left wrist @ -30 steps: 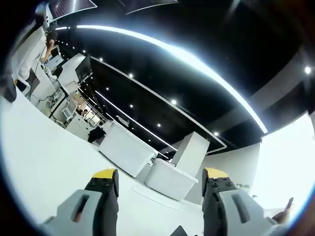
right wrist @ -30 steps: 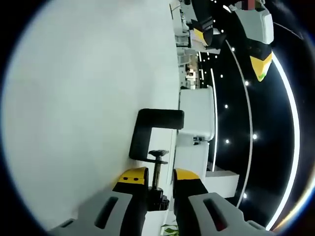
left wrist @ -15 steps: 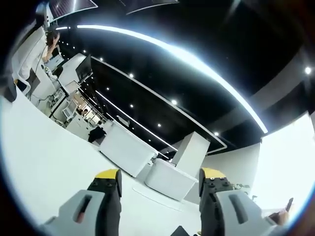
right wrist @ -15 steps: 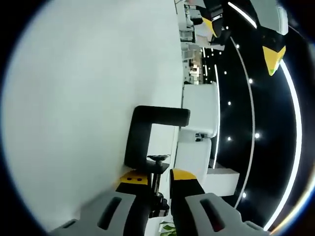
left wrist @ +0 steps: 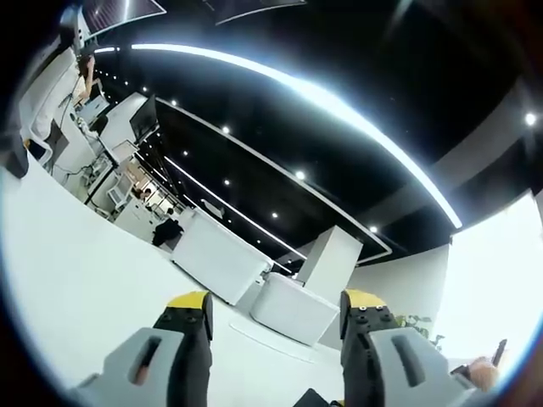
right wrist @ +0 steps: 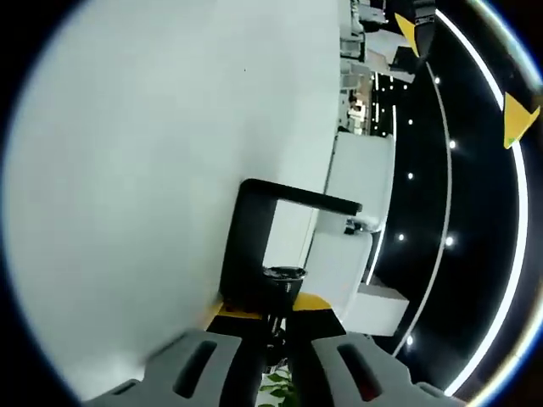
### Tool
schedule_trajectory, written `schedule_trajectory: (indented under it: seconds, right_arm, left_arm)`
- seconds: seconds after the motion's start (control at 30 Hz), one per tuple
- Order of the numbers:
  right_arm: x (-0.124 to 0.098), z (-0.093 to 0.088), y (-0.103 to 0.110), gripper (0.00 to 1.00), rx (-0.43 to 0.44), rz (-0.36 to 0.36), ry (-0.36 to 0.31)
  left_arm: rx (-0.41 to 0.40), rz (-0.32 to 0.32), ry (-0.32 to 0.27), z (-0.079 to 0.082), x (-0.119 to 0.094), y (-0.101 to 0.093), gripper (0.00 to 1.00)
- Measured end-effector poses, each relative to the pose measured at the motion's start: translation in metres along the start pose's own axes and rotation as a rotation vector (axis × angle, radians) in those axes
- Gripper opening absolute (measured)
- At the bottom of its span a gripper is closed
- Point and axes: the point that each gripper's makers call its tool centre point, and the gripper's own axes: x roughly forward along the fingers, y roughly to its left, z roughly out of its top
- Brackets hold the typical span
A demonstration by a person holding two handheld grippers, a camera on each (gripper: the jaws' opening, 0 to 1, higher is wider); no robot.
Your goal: Clamp the fixed fixture on the desktop, loosen the retaining clip, secure it to the edge of the desk, and tighten the retaining clip.
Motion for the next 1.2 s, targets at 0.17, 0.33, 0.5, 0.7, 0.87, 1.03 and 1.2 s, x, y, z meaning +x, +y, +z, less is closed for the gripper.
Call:
schedule_trajectory:
  seconds: [0.17,0.33,0.5,0.7,0.87,1.03,1.2]
  right_arm:
    - [0.0,-0.001,-0.001,0.07,0.018,-0.011,-0.017]
    - [0.001,-0.001,-0.002,0.04,0.156,-0.008,-0.049]
    - [0.004,0.002,-0.003,0.03,0.191,-0.014,-0.147]
    - [0.0,0.004,-0.003,0.03,0.284,-0.053,-0.232]
    - [-0.002,0.002,-0.005,0.03,0.393,-0.047,-0.26]
    - [-0.008,-0.001,-0.016,0.03,0.439,-0.119,-0.307]
    - [-0.018,-0.007,-0.027,0.03,0.525,-0.174,-0.34]
  left_arm:
    - [-0.001,0.007,0.005,-0.001,0.004,0.004,0.58]
    - [0.0,0.012,0.01,-0.002,0.006,0.008,0.55]
    - [0.0,0.017,0.011,-0.003,0.008,0.01,0.54]
    - [0.012,0.019,0.02,-0.005,0.009,0.012,0.53]
    - [0.026,0.02,0.026,-0.006,0.01,0.013,0.52]
    - [0.047,0.021,0.033,-0.008,0.01,0.013,0.51]
    - [0.078,0.017,0.04,-0.009,0.011,0.011,0.51]
